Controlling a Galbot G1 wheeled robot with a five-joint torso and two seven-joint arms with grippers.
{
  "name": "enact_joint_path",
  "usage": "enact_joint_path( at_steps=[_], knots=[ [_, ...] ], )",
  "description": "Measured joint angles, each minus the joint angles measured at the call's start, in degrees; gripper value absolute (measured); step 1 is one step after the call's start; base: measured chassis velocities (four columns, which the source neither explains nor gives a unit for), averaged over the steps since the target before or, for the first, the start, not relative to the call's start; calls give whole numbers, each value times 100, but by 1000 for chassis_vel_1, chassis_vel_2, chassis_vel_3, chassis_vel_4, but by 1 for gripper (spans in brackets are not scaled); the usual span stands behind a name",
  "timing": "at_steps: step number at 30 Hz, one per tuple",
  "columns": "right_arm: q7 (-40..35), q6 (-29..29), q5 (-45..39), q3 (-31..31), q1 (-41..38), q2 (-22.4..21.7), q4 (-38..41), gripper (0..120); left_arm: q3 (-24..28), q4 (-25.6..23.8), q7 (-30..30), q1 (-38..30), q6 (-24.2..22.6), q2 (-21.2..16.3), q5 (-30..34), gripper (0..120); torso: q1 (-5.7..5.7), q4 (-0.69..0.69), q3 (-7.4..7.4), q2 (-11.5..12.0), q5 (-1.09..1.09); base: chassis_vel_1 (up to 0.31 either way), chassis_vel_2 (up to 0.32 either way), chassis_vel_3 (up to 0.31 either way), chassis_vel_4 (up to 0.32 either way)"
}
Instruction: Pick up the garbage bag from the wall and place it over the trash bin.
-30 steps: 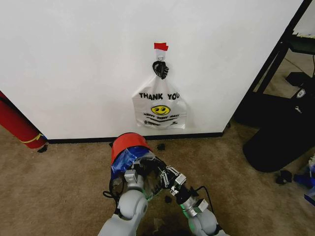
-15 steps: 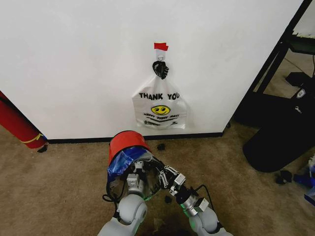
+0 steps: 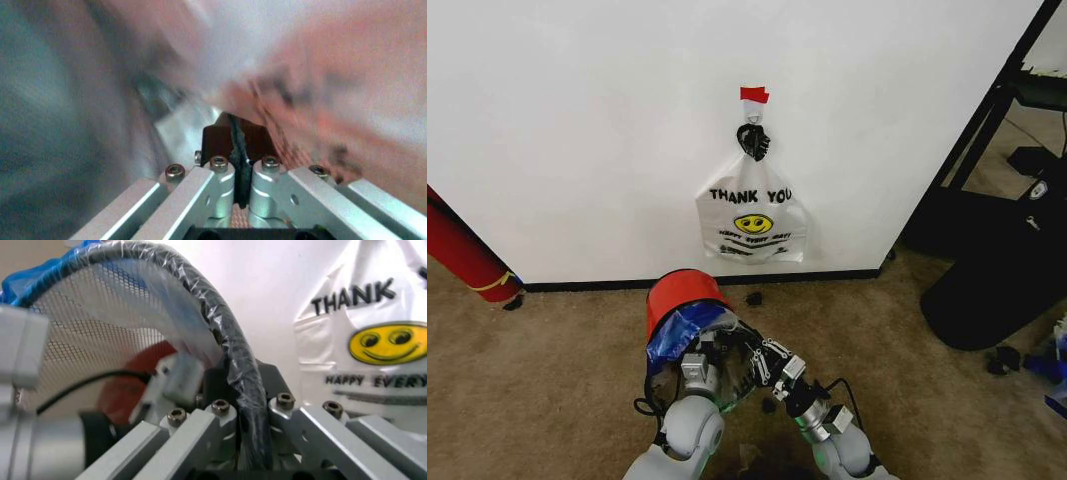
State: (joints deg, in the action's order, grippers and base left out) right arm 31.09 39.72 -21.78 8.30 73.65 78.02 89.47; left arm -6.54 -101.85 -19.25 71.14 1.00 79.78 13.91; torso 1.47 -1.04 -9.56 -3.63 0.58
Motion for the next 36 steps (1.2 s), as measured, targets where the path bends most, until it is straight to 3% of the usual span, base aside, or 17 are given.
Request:
enact_joint_path(
  at_steps=[11,24,36],
  knots=[
    [335,-29,-172,-28,67,-20,96,0,-157,325,-17,-255,93,-40,26,0,0,0,0,0,0,0,0,0,0],
    [136,-158,-347,-83,84,-4,-27,0,-153,161,-12,-252,189,-103,38,0,0,0,0,0,0,0,0,0,0],
    [277,-293,-641,-172,109,14,44,0,-163,446,-6,-478,237,-166,54,0,0,0,0,0,0,0,0,0,0]
  ],
)
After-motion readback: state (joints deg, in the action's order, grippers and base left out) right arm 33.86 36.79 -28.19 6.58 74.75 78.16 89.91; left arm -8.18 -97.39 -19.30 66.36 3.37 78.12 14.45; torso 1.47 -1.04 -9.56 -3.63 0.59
